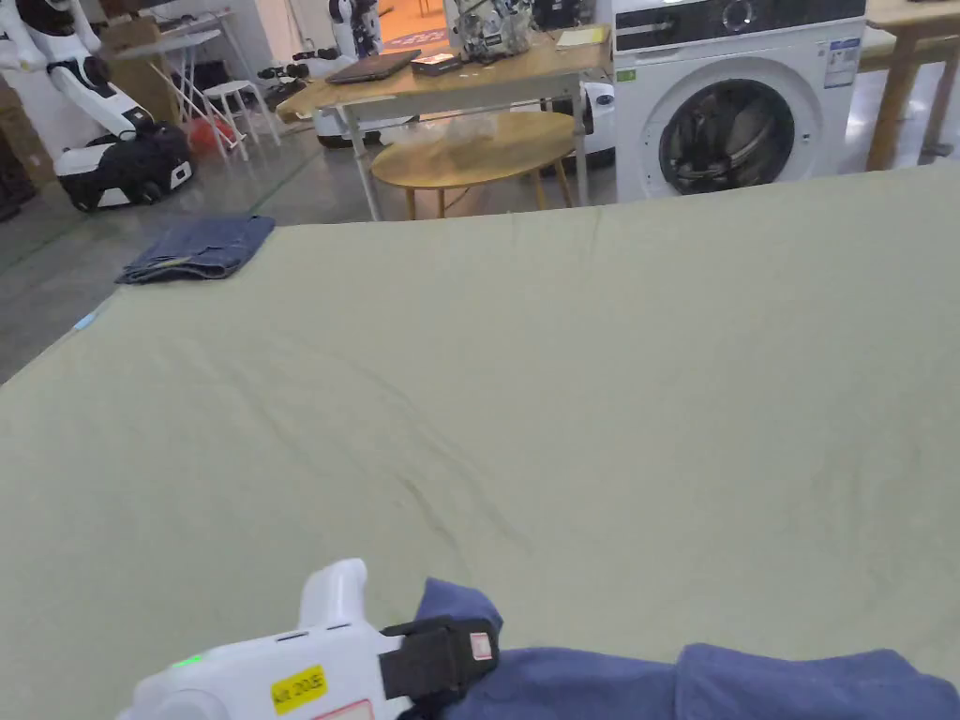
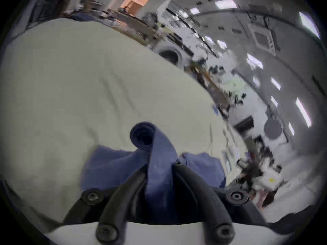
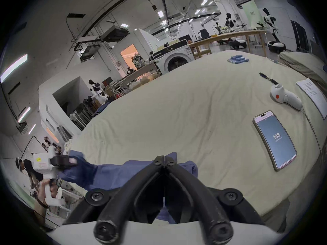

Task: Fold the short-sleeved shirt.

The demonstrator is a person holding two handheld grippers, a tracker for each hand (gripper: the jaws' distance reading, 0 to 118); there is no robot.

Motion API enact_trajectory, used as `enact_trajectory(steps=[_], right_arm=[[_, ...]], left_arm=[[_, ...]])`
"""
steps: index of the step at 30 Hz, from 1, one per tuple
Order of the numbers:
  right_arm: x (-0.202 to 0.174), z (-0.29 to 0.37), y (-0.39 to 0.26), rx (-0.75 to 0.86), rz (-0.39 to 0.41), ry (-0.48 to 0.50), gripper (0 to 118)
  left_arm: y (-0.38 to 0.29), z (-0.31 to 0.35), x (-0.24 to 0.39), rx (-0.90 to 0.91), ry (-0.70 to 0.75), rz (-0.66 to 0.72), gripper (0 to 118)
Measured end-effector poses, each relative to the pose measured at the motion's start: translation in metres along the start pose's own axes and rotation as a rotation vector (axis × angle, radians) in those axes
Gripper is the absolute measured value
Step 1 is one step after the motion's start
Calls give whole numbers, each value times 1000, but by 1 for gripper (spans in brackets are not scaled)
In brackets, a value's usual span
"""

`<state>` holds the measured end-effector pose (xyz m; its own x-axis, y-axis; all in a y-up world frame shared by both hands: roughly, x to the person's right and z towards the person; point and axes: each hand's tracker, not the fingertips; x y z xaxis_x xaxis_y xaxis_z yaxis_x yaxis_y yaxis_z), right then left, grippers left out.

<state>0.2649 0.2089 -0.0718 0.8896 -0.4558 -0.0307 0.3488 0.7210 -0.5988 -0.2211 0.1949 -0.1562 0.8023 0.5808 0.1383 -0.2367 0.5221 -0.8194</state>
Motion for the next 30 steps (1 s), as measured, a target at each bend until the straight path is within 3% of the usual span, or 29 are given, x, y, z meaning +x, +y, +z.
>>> enact_trajectory(steps=[4, 5, 6, 9, 10, 11, 12, 14, 16, 18, 19, 20, 21, 23, 24, 26, 28, 30], right_arm=[[3, 4, -6, 2, 2, 0, 0], [5, 4, -8, -3, 11, -10, 0], [4, 5, -10, -3, 25, -28, 0], [4, 10, -16, -5, 45, -30, 0], [6, 10, -17, -7, 43, -29, 0], [7, 9, -18, -11, 34, -28, 0], [9, 8, -19, -15, 27, -25, 0], [10, 6, -21, -15, 10, -21, 0], [9, 5, -22, -18, -10, -14, 0], [9, 3, -24, -21, -26, -4, 0], [8, 2, -25, -23, -29, -3, 0], [7, 1, -26, -27, -32, -3, 0], [5, 2, -26, -30, -33, -2, 0], [3, 1, -28, -36, -36, 2, 0], [3, 0, -29, -39, -36, 7, 0], [5, -3, -32, -48, -38, 8, 0], [6, -6, -32, -62, -40, 16, 0], [7, -6, -33, -64, -41, 16, 0]], left_arm=[[-18, -81, 33, -103, 33, -89, 8], [-18, -87, 37, -124, 13, -96, 22], [-21, -83, 44, -106, -29, -79, 46], [-14, -58, 47, -56, -220, -36, 48], [-12, -44, 43, -16, -246, -36, 46], [-11, -38, 42, 15, -234, -43, 34], [-11, -34, 41, 60, -175, -57, 0], [-12, -39, 37, 103, -36, -103, 0], [-19, -62, 28, -77, -107, -61, 0], [-35, -92, 25, -134, -161, -39, 0], [-42, -108, 27, -180, -148, -62, 0], [-49, -124, 29, -240, -46, -90, 0], [-55, -133, 29, -268, 11, -94, 0], [-54, -125, 32, -180, -95, -74, 0], [-49, -120, 29, -196, -104, -51, 3], [-41, -93, 16, -153, -174, 36, 38], [-34, -55, 2, -65, -215, 52, 43], [-24, -12, -20, -4, -130, 11, 50]])
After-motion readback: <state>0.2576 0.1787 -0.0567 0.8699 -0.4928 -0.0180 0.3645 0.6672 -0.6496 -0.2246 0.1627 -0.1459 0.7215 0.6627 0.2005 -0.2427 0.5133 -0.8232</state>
